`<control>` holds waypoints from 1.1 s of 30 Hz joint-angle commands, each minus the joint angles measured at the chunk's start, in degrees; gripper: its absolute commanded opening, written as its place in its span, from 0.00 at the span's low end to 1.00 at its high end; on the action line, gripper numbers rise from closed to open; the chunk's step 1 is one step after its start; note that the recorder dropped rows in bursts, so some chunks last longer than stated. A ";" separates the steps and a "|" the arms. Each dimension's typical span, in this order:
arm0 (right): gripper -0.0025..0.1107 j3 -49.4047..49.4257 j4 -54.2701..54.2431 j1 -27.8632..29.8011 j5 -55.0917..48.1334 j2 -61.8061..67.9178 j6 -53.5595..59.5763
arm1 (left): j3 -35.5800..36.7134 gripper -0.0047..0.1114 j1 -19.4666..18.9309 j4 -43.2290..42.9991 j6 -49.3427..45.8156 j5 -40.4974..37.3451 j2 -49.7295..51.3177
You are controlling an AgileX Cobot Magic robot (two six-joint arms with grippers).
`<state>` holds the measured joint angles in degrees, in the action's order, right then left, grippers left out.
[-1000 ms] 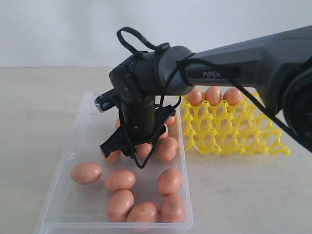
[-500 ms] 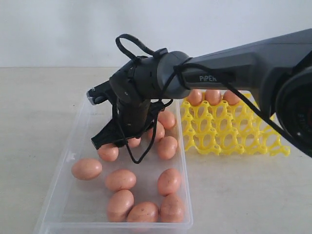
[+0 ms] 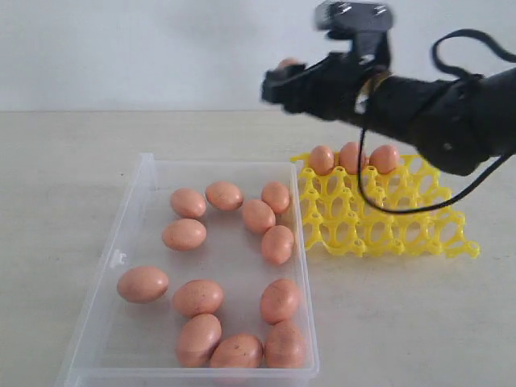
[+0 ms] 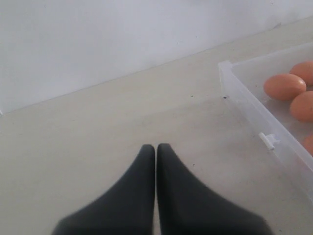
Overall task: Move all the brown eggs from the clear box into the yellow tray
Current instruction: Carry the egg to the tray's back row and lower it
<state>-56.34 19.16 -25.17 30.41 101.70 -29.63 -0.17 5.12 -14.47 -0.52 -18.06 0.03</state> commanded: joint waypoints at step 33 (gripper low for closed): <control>0.02 -15.79 60.07 40.13 33.31 25.80 -32.45 | 0.17 0.05 0.11 -0.12 0.02 0.09 -0.03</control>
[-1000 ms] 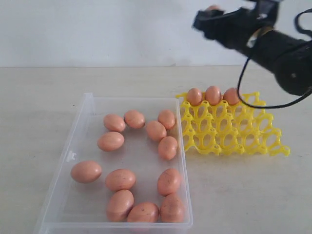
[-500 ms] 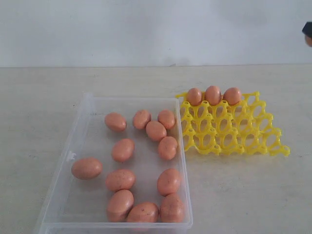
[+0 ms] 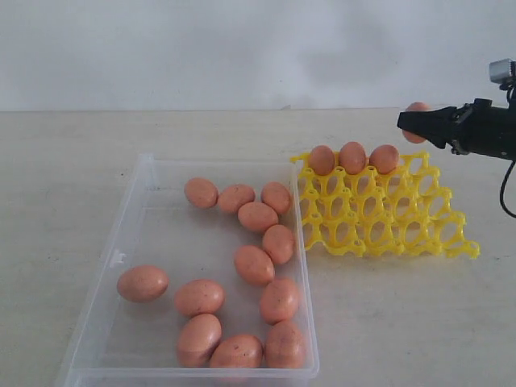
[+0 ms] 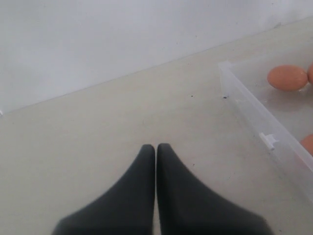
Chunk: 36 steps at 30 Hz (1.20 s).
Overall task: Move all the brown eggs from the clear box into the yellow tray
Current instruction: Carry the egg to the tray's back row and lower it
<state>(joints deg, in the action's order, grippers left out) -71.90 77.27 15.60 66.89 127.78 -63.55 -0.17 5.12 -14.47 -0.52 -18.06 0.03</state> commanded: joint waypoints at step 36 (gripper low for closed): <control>0.03 -0.23 -1.77 -2.55 -14.87 -0.28 10.01 | 0.17 0.05 0.11 -0.12 0.02 0.09 -0.03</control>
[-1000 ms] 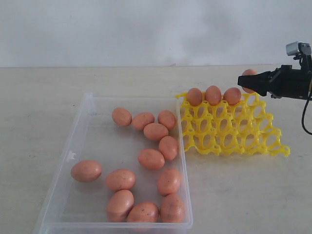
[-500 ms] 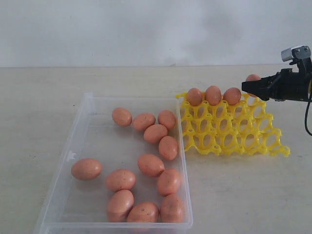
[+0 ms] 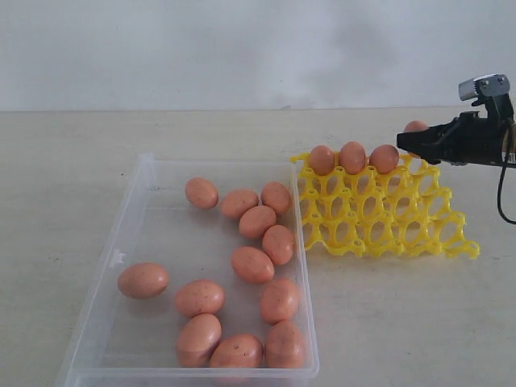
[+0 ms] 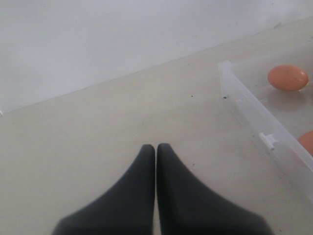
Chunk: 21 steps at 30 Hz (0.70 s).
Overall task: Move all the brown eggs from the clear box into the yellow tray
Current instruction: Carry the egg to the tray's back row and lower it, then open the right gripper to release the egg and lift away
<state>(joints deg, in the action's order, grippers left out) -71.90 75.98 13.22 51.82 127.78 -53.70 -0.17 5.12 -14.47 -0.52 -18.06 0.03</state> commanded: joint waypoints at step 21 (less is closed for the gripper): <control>0.41 -0.23 -0.38 -0.17 1.01 -0.28 -1.10 | 0.17 0.05 0.11 -0.12 0.02 0.09 -0.03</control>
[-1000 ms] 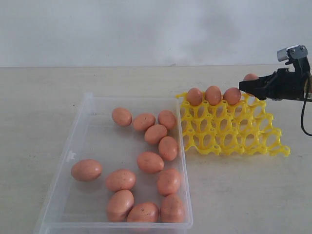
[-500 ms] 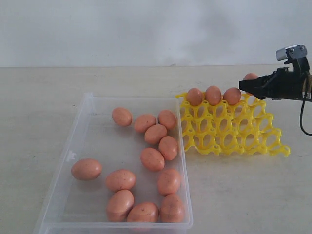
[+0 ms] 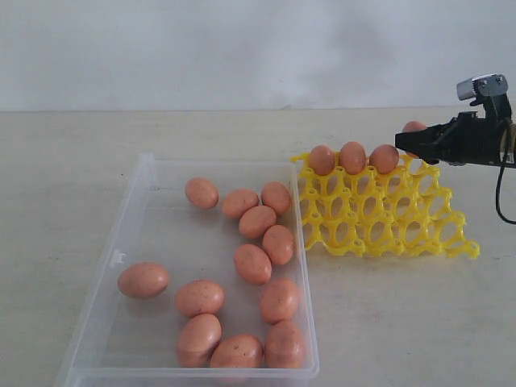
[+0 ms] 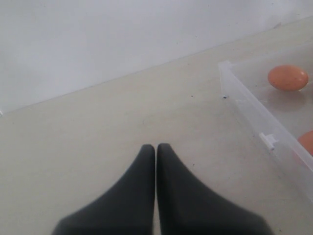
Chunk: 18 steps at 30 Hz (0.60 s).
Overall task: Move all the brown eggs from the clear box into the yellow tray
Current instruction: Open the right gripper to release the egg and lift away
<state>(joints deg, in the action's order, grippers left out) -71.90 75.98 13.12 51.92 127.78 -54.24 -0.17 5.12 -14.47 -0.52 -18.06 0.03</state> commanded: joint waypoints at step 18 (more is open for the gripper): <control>0.61 -0.23 -2.29 -0.06 2.24 -1.47 -1.80 | 0.17 0.05 0.11 -0.12 0.02 0.09 -0.03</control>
<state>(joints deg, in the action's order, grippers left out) -71.90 75.07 13.12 52.13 127.78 -55.85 -0.17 5.12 -14.47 -0.52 -18.06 0.03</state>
